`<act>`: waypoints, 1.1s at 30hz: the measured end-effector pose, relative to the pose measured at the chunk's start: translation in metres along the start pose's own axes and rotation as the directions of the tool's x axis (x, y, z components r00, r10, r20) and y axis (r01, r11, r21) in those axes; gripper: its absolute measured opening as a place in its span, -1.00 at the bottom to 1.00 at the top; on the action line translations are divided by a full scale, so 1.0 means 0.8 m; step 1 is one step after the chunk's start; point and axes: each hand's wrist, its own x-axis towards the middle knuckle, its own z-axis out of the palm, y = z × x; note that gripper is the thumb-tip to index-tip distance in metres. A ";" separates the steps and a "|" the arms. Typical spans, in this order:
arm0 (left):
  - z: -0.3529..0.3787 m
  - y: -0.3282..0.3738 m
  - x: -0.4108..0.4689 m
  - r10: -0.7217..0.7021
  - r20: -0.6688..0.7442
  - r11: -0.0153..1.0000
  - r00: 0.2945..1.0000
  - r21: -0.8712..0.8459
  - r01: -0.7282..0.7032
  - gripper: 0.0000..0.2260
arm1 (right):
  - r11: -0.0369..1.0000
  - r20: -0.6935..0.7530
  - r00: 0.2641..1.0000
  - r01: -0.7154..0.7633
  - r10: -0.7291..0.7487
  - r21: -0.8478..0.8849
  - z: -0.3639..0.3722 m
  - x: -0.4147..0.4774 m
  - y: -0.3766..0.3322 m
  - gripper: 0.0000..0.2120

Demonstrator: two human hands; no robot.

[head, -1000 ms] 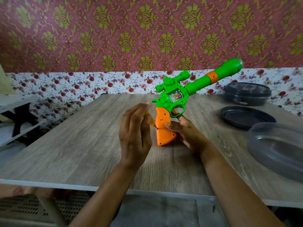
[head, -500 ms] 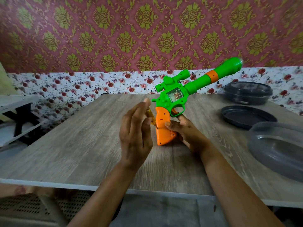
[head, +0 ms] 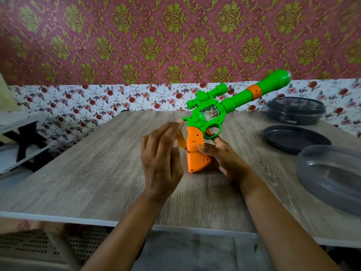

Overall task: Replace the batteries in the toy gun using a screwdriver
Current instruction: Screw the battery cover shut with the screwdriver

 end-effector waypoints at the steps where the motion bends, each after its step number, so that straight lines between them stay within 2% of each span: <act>1: -0.001 0.000 0.000 -0.004 0.007 1.000 1.000 0.005 0.004 -0.73 | 1.000 -0.002 1.000 -0.001 0.001 0.002 0.000 0.000 -0.001 -0.63; 7: -0.003 -0.006 0.002 -0.014 -0.032 1.000 0.999 -0.027 0.013 -0.89 | 1.000 -0.002 1.000 0.006 -0.006 0.011 0.002 0.000 -0.001 -0.61; 13: 0.000 0.002 0.001 -0.016 0.007 1.000 1.000 0.009 0.016 -0.70 | 0.999 -0.020 1.000 0.000 0.001 0.033 0.002 0.002 0.002 -0.60; 20: -0.004 -0.004 0.001 -0.002 -0.021 0.999 1.000 -0.042 0.001 -0.89 | 1.000 -0.008 1.000 0.001 0.000 0.031 0.001 0.001 0.002 -0.57; 28: 0.000 0.000 0.002 -0.021 0.018 1.000 1.000 0.013 0.020 -0.71 | 0.998 -0.020 1.000 -0.005 0.007 0.065 0.001 0.001 0.003 -0.56; 33: -0.003 -0.005 0.002 0.009 0.024 1.000 1.000 -0.024 -0.009 -0.86 | 0.998 -0.003 1.000 0.004 -0.004 0.064 0.001 0.001 0.004 -0.55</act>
